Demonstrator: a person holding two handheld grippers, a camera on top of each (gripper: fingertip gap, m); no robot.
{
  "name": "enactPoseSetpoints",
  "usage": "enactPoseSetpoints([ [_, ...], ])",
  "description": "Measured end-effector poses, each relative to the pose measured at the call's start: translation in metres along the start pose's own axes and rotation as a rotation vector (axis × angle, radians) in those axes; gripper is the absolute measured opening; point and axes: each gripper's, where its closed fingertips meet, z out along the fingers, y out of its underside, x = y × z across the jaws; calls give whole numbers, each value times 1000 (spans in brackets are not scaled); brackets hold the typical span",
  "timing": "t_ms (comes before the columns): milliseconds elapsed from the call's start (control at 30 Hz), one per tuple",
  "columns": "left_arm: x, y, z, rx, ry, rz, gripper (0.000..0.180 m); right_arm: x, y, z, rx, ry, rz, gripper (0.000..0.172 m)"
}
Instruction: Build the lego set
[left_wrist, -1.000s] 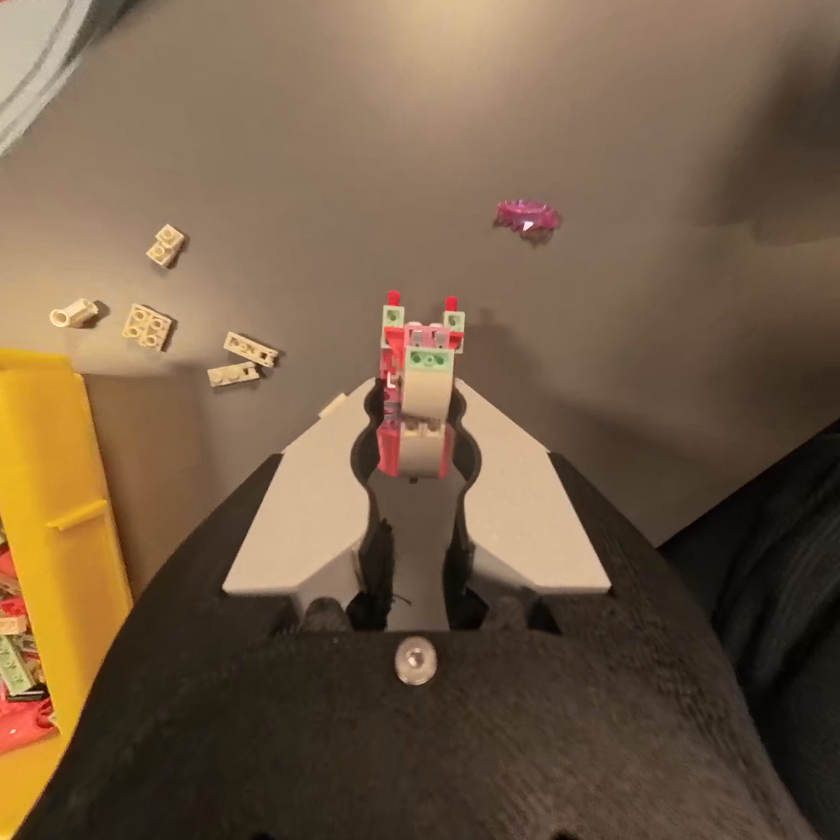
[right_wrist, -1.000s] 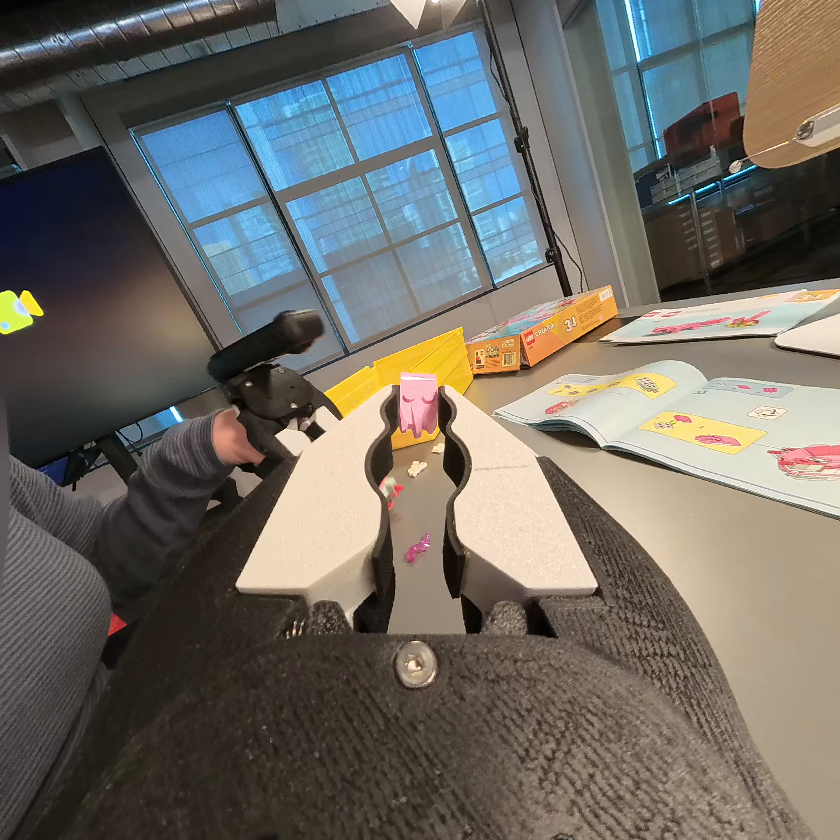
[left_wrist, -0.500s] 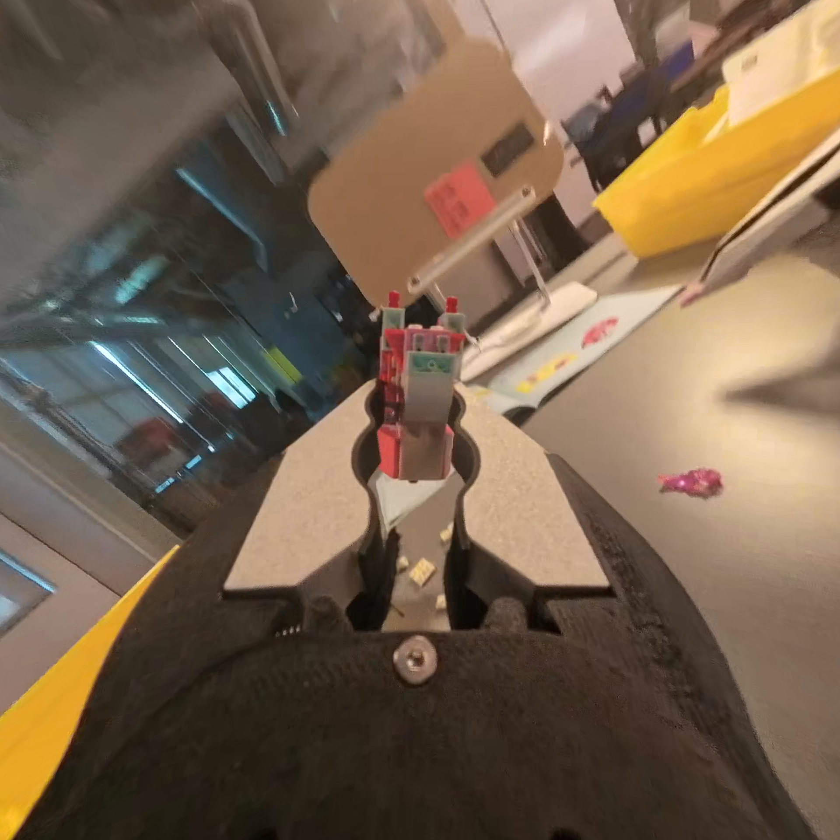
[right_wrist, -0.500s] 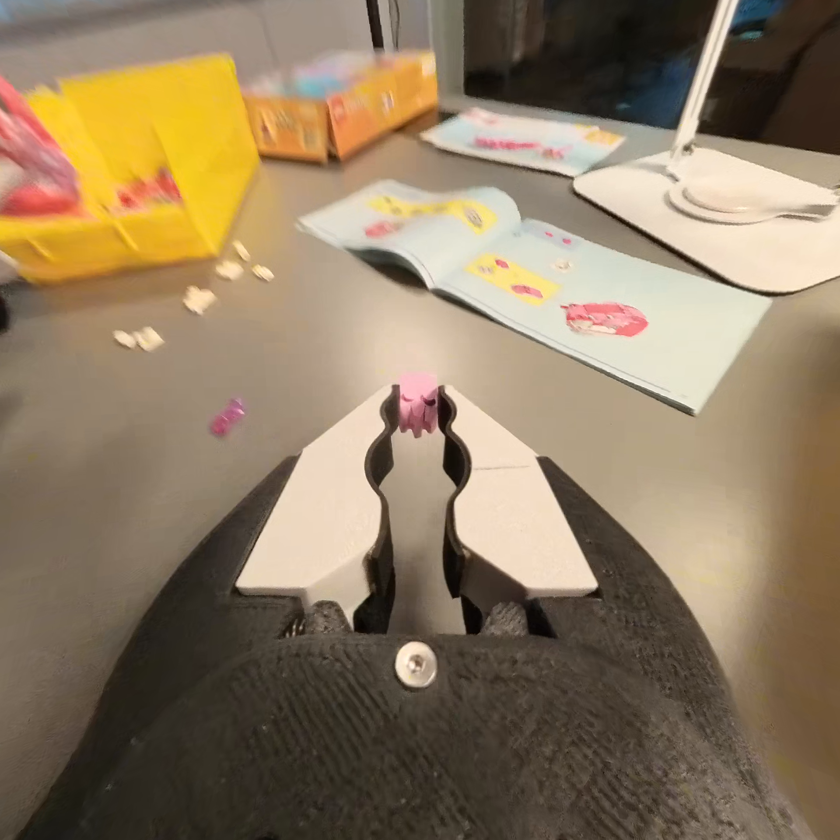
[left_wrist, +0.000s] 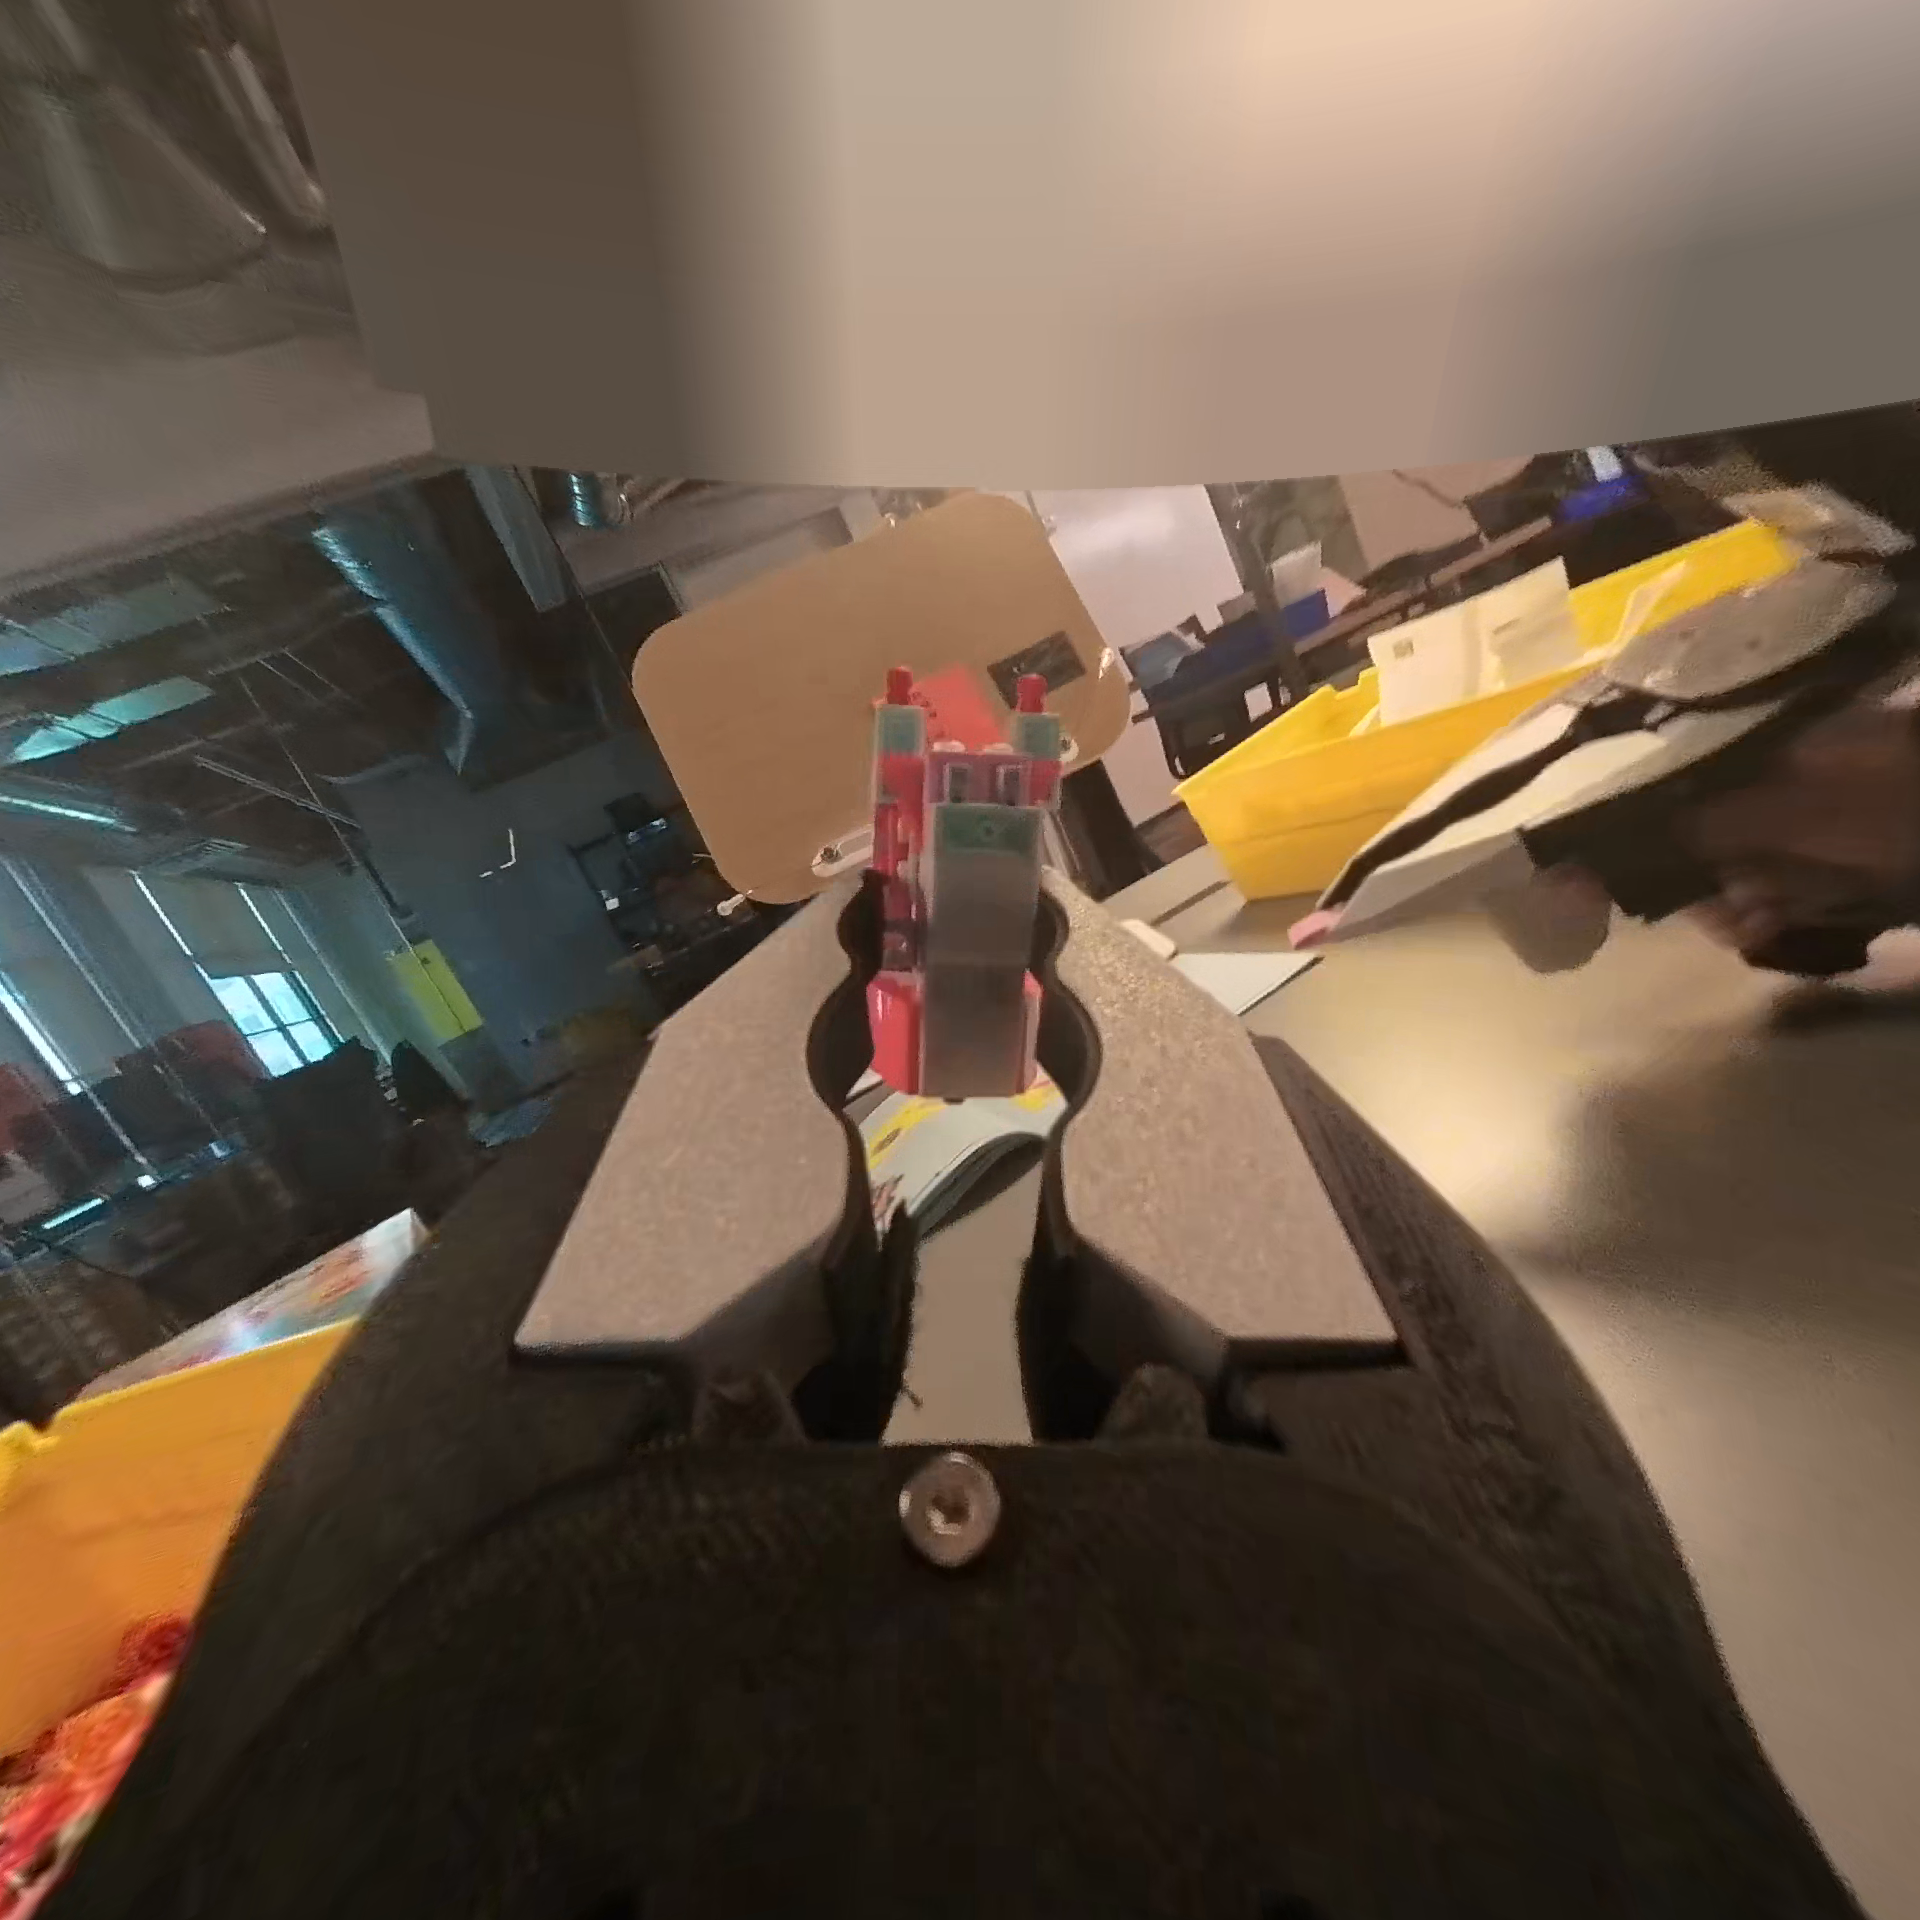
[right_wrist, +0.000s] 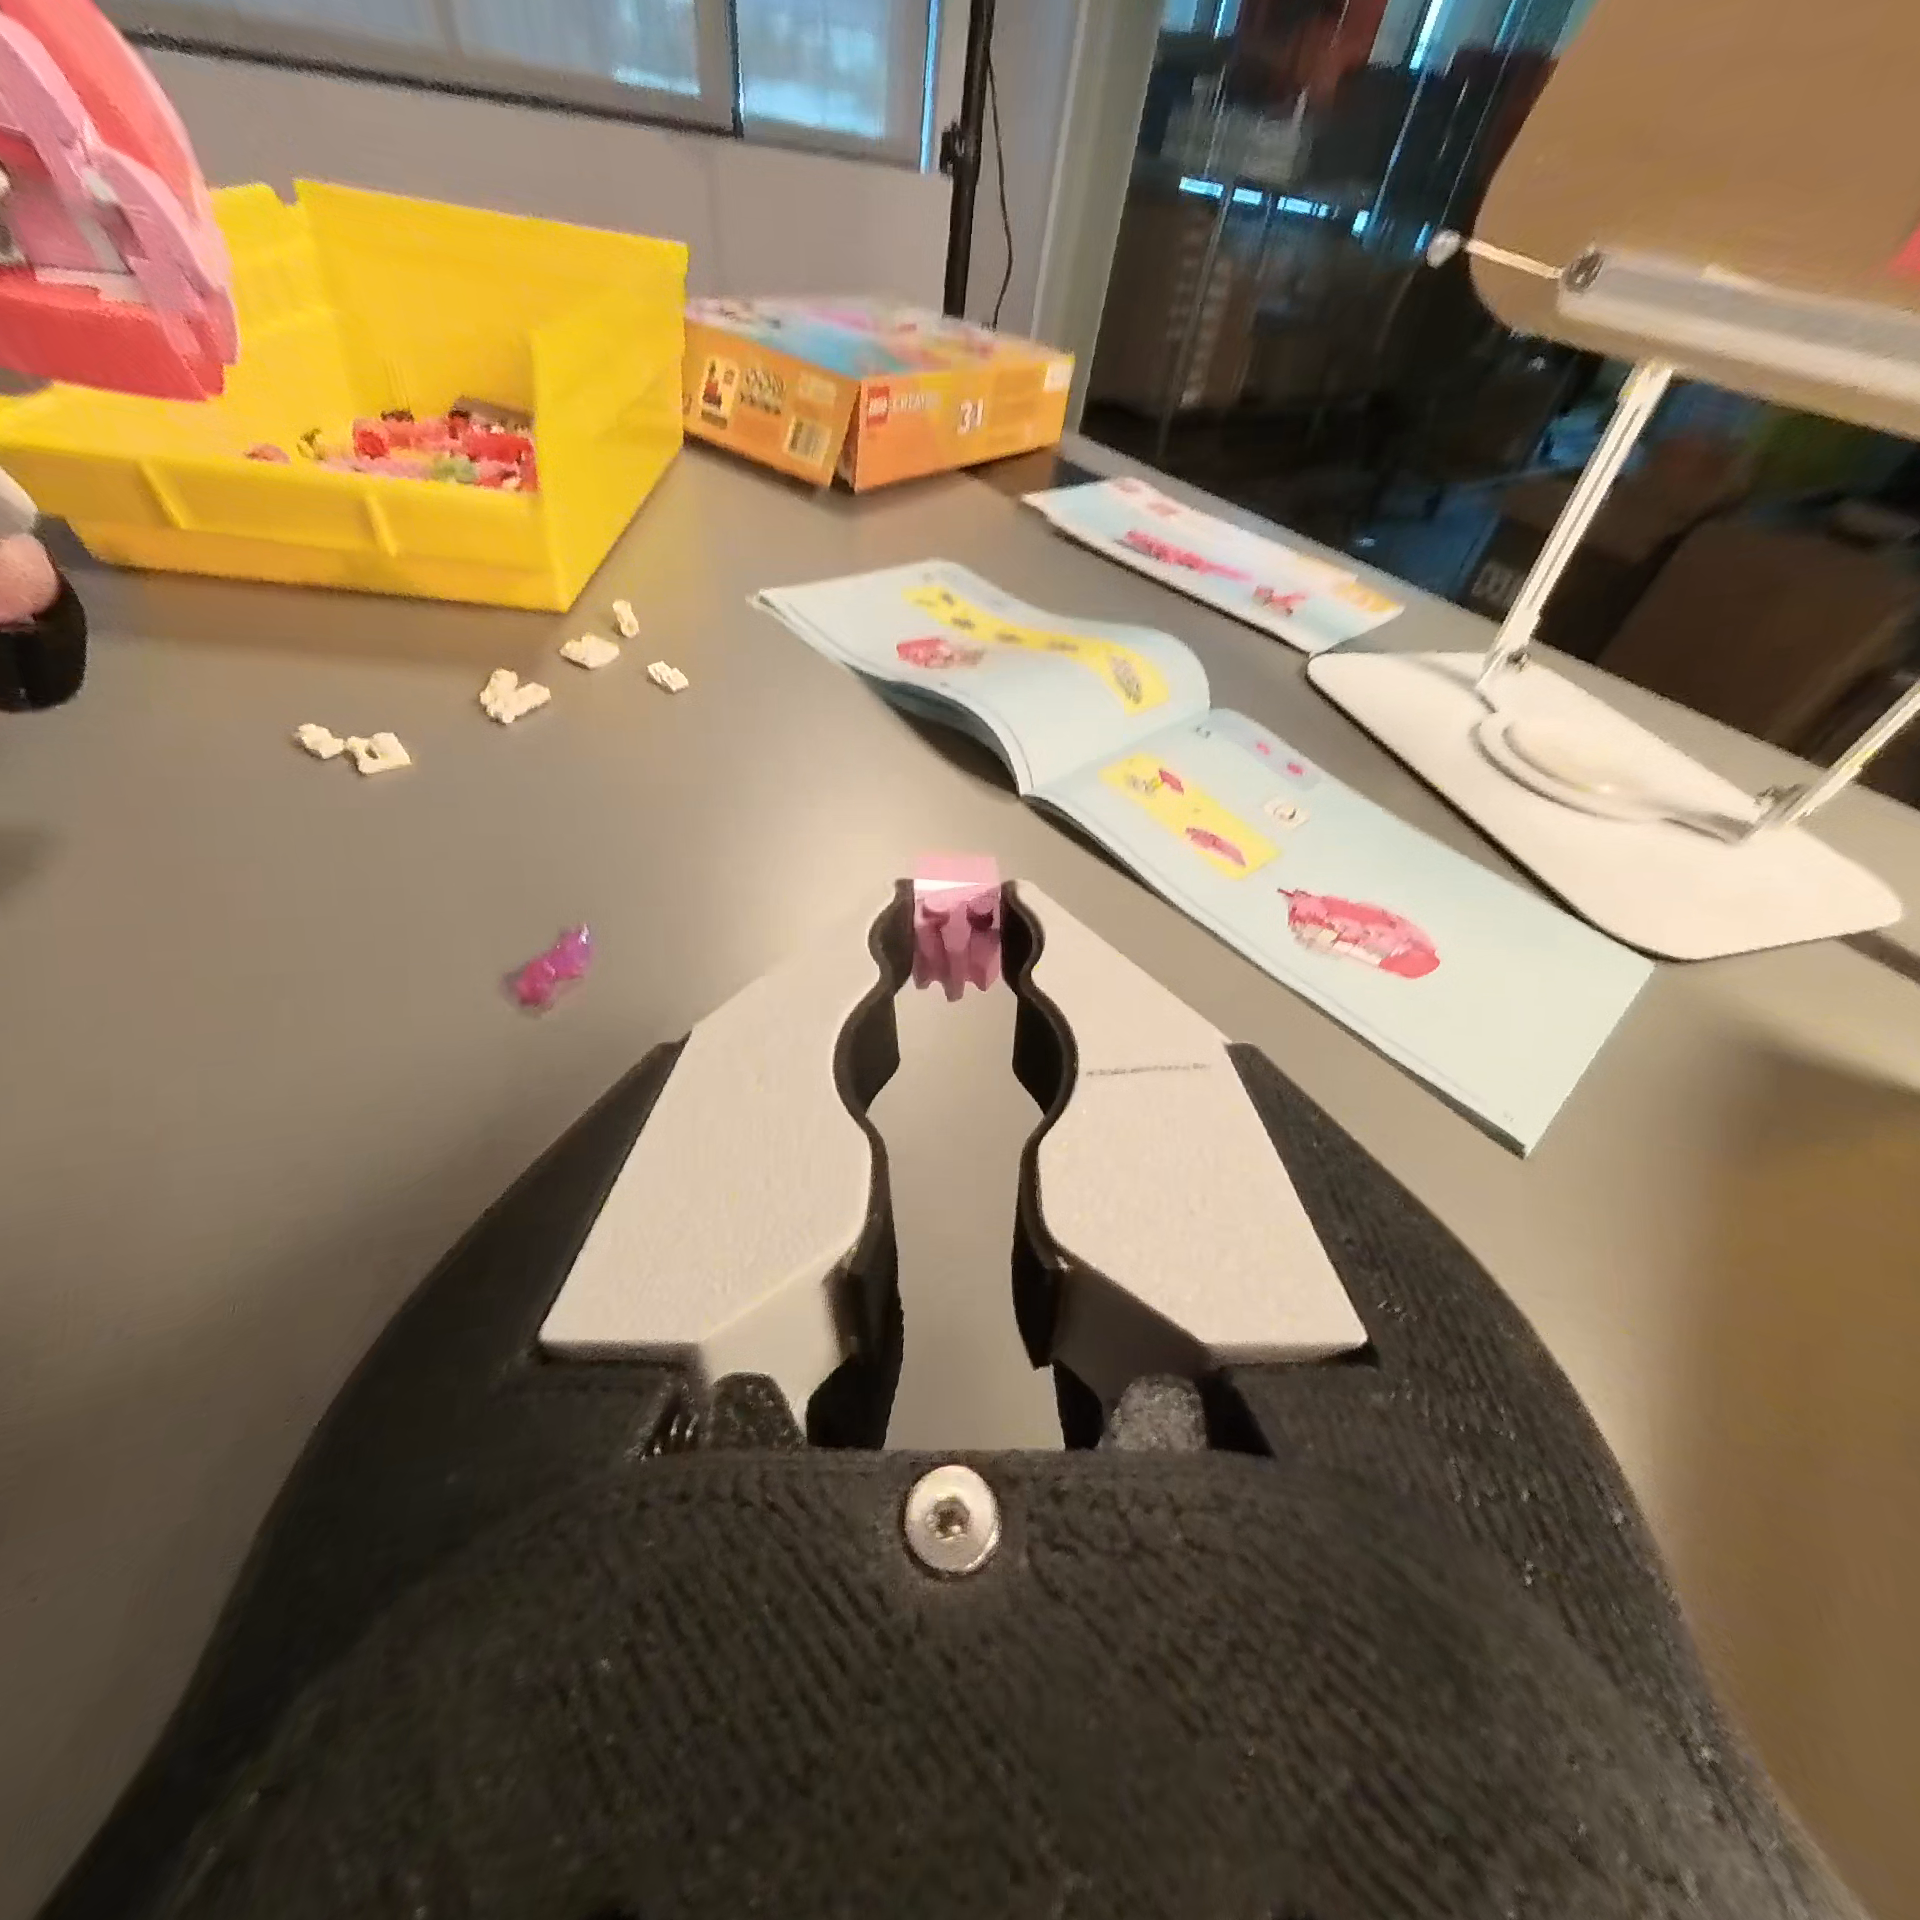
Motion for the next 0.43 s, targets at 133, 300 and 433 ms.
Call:
enactPoseSetpoints([
  [133, 4, -3, 3, 14, -26, 3, 26, -1, -14, -4, 90, 45, -73, 14],
  [300, 8, -1, 3, 5, -5, 19, 26, -15, -42, -17, 254, 80, -254, 15],
  [433, 5, 1, 1, -4, -5, 22, 26, -30, -59, -29, 359, 120, -423, 15],
])
